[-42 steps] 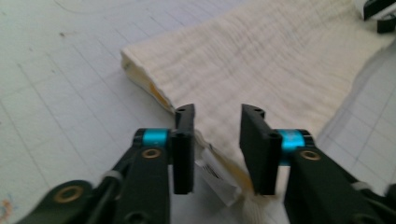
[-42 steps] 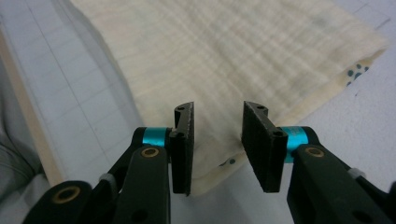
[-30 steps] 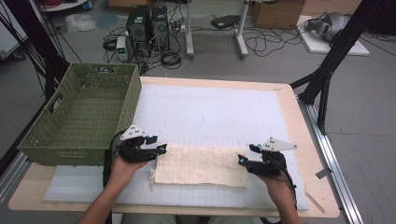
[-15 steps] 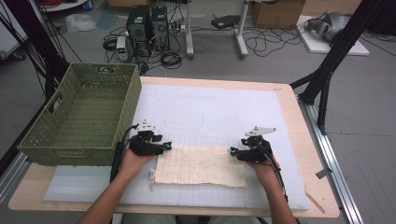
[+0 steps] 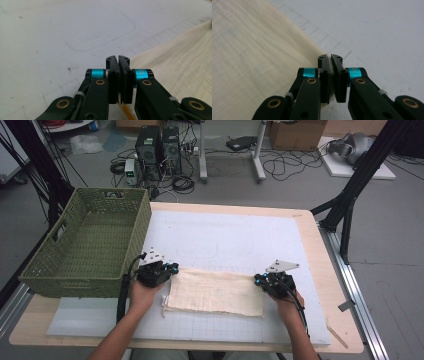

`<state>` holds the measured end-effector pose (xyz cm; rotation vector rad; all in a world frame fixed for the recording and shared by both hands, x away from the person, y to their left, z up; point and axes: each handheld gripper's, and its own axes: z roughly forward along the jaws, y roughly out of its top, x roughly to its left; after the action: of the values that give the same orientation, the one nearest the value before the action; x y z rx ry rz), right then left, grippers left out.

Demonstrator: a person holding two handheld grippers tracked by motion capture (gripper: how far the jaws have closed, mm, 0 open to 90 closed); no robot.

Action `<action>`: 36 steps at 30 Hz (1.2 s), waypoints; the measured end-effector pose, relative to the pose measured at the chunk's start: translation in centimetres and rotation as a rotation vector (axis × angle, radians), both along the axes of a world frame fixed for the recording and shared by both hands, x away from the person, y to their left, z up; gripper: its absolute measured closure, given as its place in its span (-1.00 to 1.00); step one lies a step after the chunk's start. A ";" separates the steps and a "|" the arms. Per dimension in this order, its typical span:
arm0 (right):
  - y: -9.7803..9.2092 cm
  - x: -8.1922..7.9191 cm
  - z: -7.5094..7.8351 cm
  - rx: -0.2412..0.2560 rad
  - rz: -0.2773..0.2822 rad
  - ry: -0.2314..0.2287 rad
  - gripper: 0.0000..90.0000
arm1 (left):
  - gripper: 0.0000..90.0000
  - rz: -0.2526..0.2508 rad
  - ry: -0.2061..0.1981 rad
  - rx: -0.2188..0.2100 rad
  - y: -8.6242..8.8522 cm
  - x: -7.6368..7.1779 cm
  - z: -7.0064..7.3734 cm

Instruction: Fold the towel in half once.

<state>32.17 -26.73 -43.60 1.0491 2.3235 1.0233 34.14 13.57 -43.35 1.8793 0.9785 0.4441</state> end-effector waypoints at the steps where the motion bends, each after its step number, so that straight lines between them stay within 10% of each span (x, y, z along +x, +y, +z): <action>1: -0.1 0.1 0.1 0.002 -0.007 -0.017 0.91 | 0.93 0.006 -0.014 0.000 -0.1 0.1 0.1; 6: 0.4 1.1 0.4 -0.018 -0.038 -0.081 0.90 | 0.92 0.063 -0.037 -0.005 -0.2 0.8 0.0; 16: 2.1 3.0 -1.1 -0.086 -0.099 -0.070 0.66 | 0.87 0.105 0.039 0.083 -0.8 2.0 -1.6; 23: 0.6 1.9 0.4 0.008 -0.203 -0.108 -0.10 | 0.00 0.114 0.010 -0.006 0.5 1.3 -0.2; 28: -0.3 0.3 1.6 0.115 -0.157 -0.095 -0.18 | -0.48 0.082 -0.005 -0.056 0.8 0.0 0.3; 33: 0.3 -1.5 1.6 0.096 -0.043 -0.051 0.17 | -0.44 -0.003 -0.010 -0.087 0.6 -1.4 0.3; 36: 0.7 -2.5 1.1 0.068 0.038 -0.015 0.36 | -0.04 -0.061 -0.029 -0.053 0.4 -2.4 0.0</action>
<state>29.71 -26.00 -42.53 1.0223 2.3196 1.1285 31.77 14.00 -43.32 1.8452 0.9032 0.4050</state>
